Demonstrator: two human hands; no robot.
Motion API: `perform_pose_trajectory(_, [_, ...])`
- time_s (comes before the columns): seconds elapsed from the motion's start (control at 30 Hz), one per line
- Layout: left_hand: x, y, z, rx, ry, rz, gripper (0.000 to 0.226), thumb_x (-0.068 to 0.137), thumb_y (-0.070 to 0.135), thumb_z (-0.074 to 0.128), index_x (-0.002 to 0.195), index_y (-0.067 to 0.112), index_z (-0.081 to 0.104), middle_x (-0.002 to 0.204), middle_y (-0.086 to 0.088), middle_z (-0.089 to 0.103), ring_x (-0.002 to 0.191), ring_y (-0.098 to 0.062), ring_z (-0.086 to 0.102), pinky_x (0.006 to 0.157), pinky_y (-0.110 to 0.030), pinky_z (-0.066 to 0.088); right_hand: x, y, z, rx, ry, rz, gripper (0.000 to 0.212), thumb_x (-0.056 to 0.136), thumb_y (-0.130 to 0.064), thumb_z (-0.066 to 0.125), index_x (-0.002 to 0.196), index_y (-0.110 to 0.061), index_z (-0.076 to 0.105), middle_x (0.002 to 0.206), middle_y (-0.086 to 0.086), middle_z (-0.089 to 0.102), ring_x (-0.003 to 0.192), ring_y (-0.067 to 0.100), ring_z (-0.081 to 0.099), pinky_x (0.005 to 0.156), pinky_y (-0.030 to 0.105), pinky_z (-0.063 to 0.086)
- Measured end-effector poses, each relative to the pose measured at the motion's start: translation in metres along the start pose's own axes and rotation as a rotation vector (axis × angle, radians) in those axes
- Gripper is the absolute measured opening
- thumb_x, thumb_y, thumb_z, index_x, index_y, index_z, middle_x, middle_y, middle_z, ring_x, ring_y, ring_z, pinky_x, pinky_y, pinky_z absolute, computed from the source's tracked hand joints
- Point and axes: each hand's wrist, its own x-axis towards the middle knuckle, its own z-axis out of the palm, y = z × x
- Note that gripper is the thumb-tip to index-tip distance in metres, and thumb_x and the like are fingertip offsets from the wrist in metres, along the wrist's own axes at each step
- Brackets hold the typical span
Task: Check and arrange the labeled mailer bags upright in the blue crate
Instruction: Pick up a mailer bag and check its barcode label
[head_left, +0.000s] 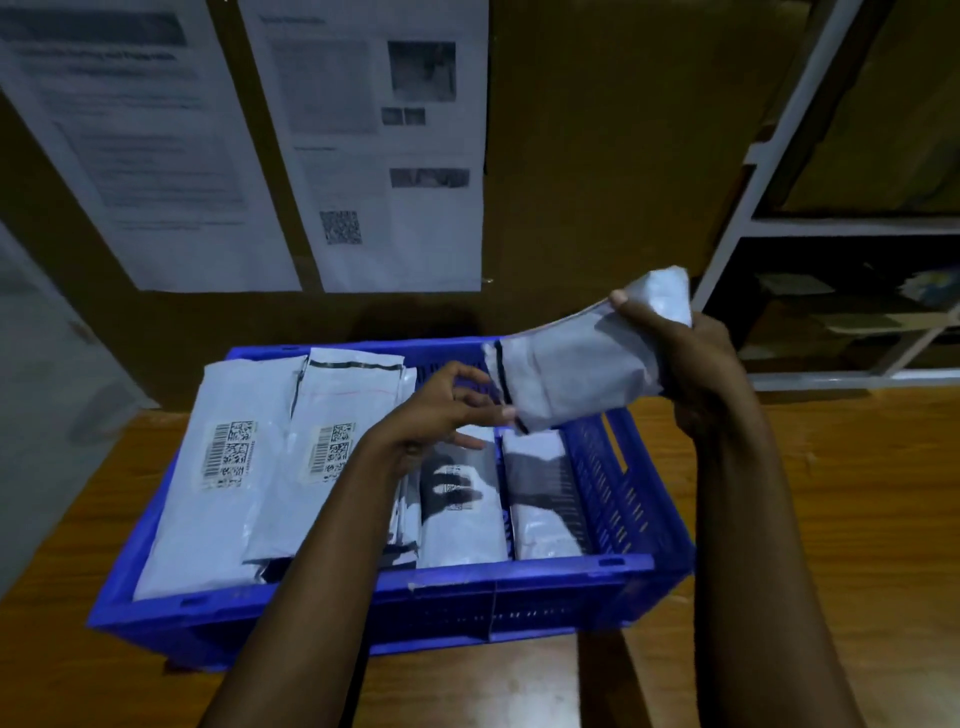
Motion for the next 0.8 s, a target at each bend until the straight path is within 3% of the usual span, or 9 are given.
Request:
perform_pose_trajectory(0.1, [-0.004, 0.008, 0.003, -0.22, 0.034, 0.02, 0.058, 0.078, 0.008, 0.084, 0.129, 0.001, 0.056, 0.113, -0.018, 0.074, 0.104, -0.036, 0.072, 0.089, -0.063, 0.057, -0.003, 0.01, -0.004, 0.233, -0.016, 0.083, 0.055, 0.071, -0.035, 0.092, 0.113, -0.006, 0.074, 0.095, 0.011, 0.079, 0.069, 0.021, 0.075, 0.054, 0.029, 0.056])
perform_pose_trajectory(0.2, [-0.009, 0.012, 0.006, -0.283, -0.033, 0.051, 0.04, 0.087, 0.007, 0.074, 0.125, 0.0, 0.065, 0.117, -0.017, 0.074, 0.105, -0.034, 0.072, 0.091, -0.055, 0.059, -0.002, 0.022, -0.008, 0.29, -0.039, 0.101, 0.063, 0.071, -0.039, 0.092, 0.121, -0.005, 0.072, 0.095, 0.01, 0.079, 0.073, 0.022, 0.075, 0.058, 0.031, 0.057])
perform_pose_trajectory(0.37, [-0.009, 0.015, 0.0, -0.386, 0.041, 0.124, 0.027, 0.094, 0.007, 0.065, 0.12, 0.002, 0.068, 0.118, -0.016, 0.074, 0.104, -0.034, 0.072, 0.08, -0.049, 0.063, -0.003, 0.037, -0.024, 0.269, -0.061, 0.025, 0.05, 0.076, -0.047, 0.083, 0.117, -0.02, 0.072, 0.105, -0.003, 0.079, 0.089, 0.016, 0.075, 0.072, 0.034, 0.06])
perform_pose_trajectory(0.47, [-0.009, 0.017, -0.004, -0.438, 0.11, 0.157, 0.02, 0.095, 0.008, 0.062, 0.114, 0.005, 0.069, 0.11, -0.011, 0.076, 0.091, -0.027, 0.073, 0.066, -0.04, 0.064, -0.003, 0.044, -0.036, 0.292, -0.052, -0.025, 0.053, 0.077, -0.038, 0.08, 0.122, -0.014, 0.069, 0.107, 0.0, 0.078, 0.092, 0.019, 0.074, 0.073, 0.034, 0.06])
perform_pose_trajectory(0.57, [-0.007, 0.016, -0.006, -0.454, 0.156, 0.173, 0.021, 0.095, 0.009, 0.063, 0.115, 0.005, 0.069, 0.114, -0.013, 0.074, 0.092, -0.025, 0.072, 0.06, -0.034, 0.061, -0.004, 0.054, -0.045, 0.257, 0.013, -0.084, 0.042, 0.088, -0.021, 0.079, 0.127, -0.011, 0.066, 0.107, 0.003, 0.078, 0.087, 0.014, 0.076, 0.062, 0.027, 0.059])
perform_pose_trajectory(0.67, [-0.006, 0.016, -0.005, -0.45, 0.172, 0.194, 0.025, 0.096, 0.008, 0.062, 0.119, 0.0, 0.066, 0.115, -0.014, 0.073, 0.095, -0.025, 0.073, 0.061, -0.031, 0.061, -0.005, 0.06, -0.046, 0.186, 0.119, -0.159, 0.04, 0.089, -0.021, 0.079, 0.125, -0.014, 0.062, 0.096, -0.001, 0.077, 0.077, 0.009, 0.075, 0.054, 0.021, 0.055])
perform_pose_trajectory(0.8, [-0.007, 0.016, -0.008, -0.459, 0.19, 0.229, 0.019, 0.097, 0.007, 0.061, 0.115, 0.003, 0.067, 0.11, -0.01, 0.075, 0.092, -0.022, 0.073, 0.061, -0.03, 0.06, -0.005, 0.069, -0.053, 0.007, 0.125, -0.328, 0.027, 0.105, -0.024, 0.057, 0.132, -0.023, 0.056, 0.098, 0.001, 0.075, 0.078, 0.022, 0.074, 0.052, 0.029, 0.056])
